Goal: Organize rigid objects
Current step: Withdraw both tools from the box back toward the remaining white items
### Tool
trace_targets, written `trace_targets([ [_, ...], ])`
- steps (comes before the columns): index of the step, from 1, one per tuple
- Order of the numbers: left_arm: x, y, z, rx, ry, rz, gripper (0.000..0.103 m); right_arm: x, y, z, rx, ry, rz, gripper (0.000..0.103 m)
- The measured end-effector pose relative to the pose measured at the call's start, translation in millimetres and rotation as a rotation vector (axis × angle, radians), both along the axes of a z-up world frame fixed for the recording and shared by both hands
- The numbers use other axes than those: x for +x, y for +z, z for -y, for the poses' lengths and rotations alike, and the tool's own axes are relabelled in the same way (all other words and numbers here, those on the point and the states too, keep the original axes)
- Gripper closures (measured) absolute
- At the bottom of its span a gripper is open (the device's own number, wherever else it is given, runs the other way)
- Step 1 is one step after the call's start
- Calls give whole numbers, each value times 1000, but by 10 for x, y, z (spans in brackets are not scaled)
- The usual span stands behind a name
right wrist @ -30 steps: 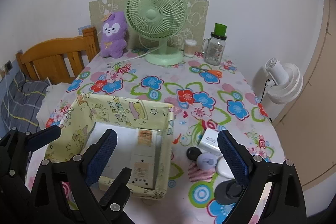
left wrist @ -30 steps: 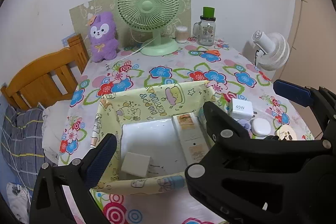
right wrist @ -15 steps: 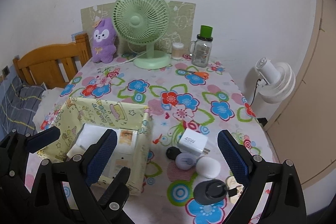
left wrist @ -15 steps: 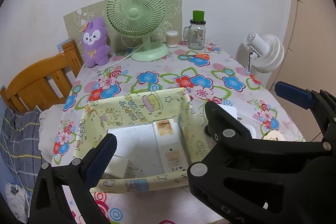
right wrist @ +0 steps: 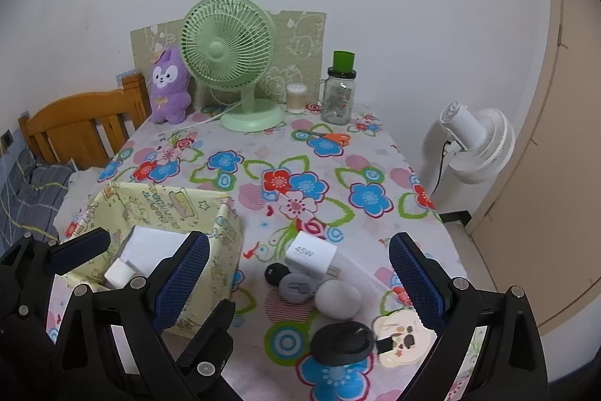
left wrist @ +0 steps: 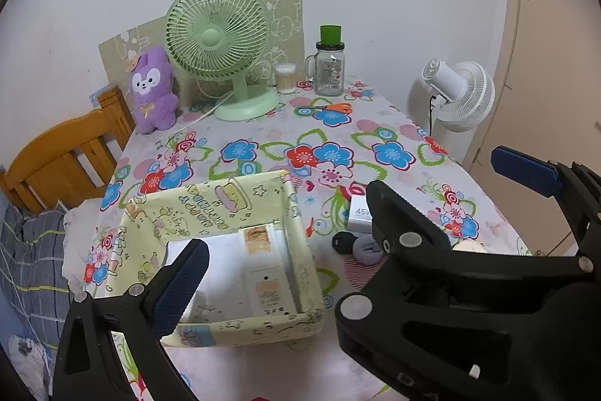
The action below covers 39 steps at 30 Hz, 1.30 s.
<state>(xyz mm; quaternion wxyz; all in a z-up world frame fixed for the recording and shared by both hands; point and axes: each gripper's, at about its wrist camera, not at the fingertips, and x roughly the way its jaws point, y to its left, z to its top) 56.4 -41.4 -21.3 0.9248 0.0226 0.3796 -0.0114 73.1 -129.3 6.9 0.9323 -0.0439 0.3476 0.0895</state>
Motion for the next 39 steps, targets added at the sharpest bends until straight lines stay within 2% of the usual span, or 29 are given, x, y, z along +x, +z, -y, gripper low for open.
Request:
trace_targets([
  [23,122,-79,585,2,-34,21,0,15,-100,672,39,-34,5,5],
  [39,409,-385,874,-33,-29,-27,0,288,-401,990,22,-39,-29,5],
])
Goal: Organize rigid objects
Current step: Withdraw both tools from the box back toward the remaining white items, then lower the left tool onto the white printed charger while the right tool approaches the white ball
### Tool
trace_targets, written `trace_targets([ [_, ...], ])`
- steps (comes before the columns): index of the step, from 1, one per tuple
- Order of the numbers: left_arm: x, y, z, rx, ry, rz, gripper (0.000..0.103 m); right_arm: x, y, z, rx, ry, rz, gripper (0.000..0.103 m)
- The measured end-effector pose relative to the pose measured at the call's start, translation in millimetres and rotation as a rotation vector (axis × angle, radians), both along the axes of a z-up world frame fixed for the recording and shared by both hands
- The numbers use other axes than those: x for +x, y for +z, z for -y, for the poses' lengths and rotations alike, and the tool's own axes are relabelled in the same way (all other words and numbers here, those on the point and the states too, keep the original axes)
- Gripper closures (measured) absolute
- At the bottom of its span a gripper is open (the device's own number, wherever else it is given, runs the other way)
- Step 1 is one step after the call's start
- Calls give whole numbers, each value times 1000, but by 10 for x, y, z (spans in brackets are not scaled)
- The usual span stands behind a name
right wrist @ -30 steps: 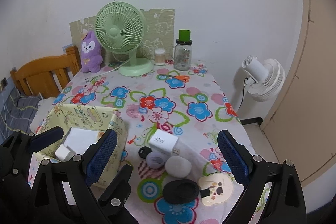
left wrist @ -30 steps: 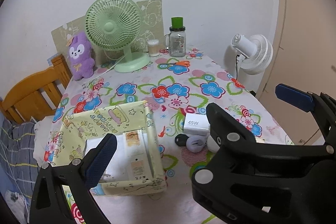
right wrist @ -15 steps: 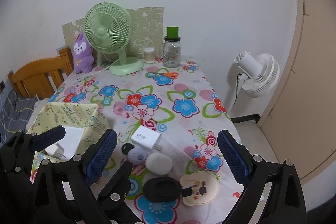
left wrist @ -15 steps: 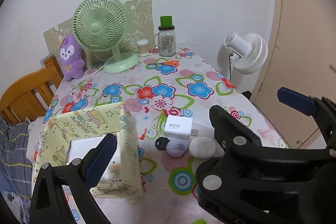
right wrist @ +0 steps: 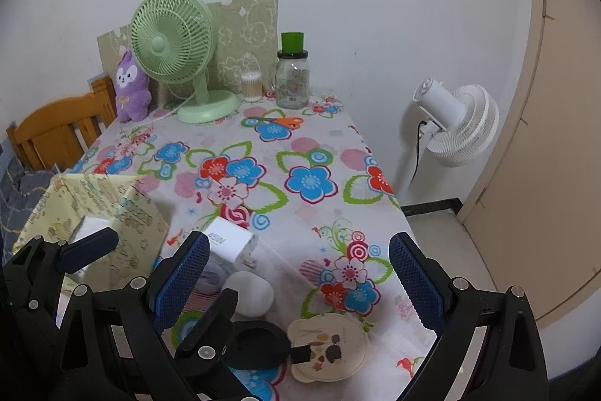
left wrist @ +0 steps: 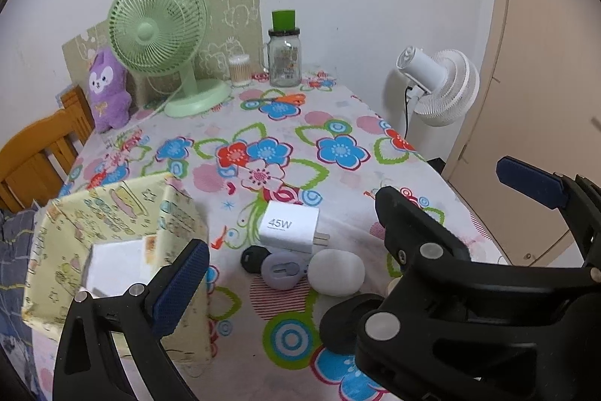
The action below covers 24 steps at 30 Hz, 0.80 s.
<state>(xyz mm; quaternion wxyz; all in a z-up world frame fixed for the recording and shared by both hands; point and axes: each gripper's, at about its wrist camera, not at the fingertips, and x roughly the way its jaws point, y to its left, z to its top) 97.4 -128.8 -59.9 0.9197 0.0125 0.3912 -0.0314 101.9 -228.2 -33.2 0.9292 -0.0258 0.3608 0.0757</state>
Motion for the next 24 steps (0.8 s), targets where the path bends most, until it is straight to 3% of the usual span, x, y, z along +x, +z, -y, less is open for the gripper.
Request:
trace_targets([
  [16,220,-347,5,-25,10,-69,0,248,-381,27,28,27,-66,5],
  [24,254,-434,-75,64,-5,-45,1,324,-539,-93,49,42,-91,5],
])
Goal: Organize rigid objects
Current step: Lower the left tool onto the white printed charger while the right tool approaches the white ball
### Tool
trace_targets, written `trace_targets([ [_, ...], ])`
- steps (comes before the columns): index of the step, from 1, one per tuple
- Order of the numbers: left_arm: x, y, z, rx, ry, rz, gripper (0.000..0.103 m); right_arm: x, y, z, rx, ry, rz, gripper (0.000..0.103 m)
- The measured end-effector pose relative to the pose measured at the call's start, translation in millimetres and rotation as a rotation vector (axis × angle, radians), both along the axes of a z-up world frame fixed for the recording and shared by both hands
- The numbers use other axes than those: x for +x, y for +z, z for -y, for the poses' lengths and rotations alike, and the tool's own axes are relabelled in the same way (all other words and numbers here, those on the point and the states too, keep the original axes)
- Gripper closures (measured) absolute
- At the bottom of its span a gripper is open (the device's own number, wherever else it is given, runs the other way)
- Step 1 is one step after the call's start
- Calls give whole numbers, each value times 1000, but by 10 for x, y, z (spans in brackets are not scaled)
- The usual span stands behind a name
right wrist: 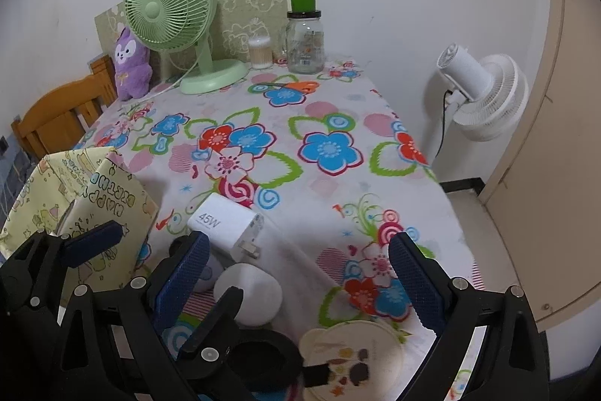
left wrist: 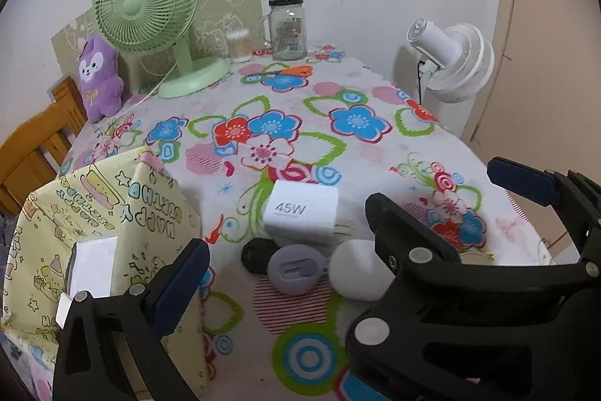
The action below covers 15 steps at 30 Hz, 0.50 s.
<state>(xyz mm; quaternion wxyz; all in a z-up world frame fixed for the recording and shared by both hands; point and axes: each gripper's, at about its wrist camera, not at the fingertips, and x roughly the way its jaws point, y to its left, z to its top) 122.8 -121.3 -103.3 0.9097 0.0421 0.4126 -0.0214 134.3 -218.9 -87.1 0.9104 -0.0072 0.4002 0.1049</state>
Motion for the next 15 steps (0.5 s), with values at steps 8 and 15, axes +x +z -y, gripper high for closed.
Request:
trace_targets([
  [8,-27,-60,7,79,-16,27,1,83,-170,-98,40,31,-64,13],
  [15,-5,-107,54,117,-2,31,0,134,-291,-66,87,43,-127,17],
])
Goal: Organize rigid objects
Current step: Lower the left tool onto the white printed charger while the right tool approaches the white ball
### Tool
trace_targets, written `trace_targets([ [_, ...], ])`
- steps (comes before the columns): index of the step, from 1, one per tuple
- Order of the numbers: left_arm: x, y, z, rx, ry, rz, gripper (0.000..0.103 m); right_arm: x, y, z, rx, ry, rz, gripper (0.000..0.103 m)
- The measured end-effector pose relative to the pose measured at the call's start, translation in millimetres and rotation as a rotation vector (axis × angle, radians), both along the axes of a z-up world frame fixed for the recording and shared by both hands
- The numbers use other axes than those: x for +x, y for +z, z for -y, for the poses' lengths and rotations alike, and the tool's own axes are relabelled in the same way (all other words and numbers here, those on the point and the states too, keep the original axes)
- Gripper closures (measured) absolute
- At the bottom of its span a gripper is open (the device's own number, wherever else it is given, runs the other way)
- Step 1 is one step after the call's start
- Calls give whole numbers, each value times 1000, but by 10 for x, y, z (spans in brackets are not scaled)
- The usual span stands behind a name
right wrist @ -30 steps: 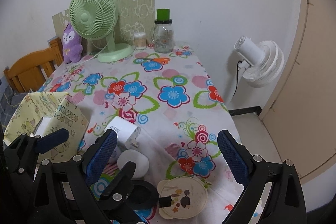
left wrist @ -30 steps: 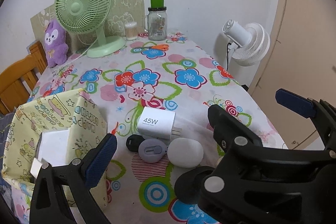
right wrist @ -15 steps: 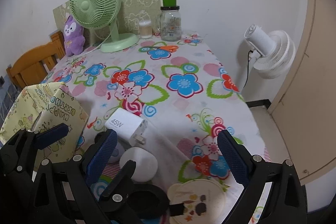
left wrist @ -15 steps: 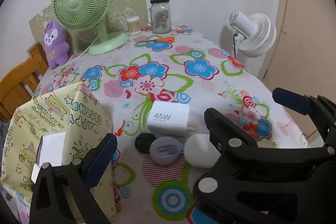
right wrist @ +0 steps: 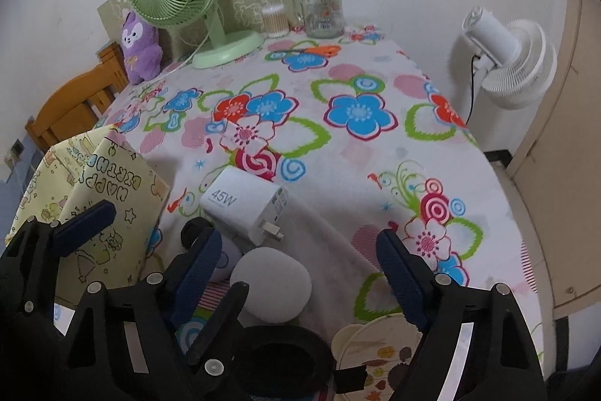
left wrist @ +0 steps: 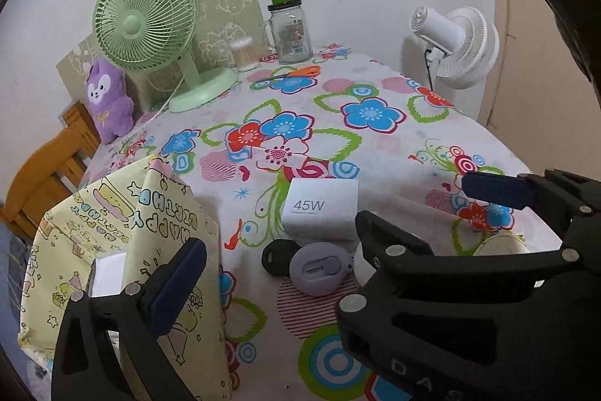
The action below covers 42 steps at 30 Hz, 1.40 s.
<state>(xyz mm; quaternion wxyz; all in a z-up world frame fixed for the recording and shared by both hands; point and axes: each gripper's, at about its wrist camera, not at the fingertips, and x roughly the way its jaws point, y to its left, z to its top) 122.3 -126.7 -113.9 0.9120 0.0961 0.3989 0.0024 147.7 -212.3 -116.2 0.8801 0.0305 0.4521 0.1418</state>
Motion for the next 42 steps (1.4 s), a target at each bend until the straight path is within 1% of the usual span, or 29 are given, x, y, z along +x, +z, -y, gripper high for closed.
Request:
trace_targets([
  [3,38,10,27,-39,7,-11,0,23,9,38,-4,-13,1,17],
  [8,85,33,50,-52,37,13,0,84,80,75,-51,-19,38,17],
  [12,135,72,80,-104,38,1,5,144,129,120,-49,-24,57,17],
  [15,198,45,117,-142,28,-16,5,168,159,155,-100,-28,82,17],
  [18,281,-17,140,-160,33,-43,5,218,112,209,-108,-41,66,17],
  [24,405,-117,139,-146,41,-54,4,310,-6,254,-73,-61,29,17],
  [29,558,-221,61,-176,66,-89,4,379,-46,240,-77,-66,27,17],
  [36,670,-322,39,-188,58,-108,4,482,-162,258,-69,-92,-9,17],
  [37,685,-337,36,-190,59,-111,5,491,-176,262,-68,-95,-14,17],
  [38,701,-349,37,-190,57,-113,11,501,-189,266,-67,-99,-18,17],
  [40,737,-383,28,-191,63,-125,19,511,-209,277,-65,-105,-25,17],
  [41,744,-393,21,-183,76,-123,27,510,-211,285,-66,-109,-26,17],
  [42,747,-399,7,-175,87,-119,32,508,-212,286,-66,-110,-27,17],
])
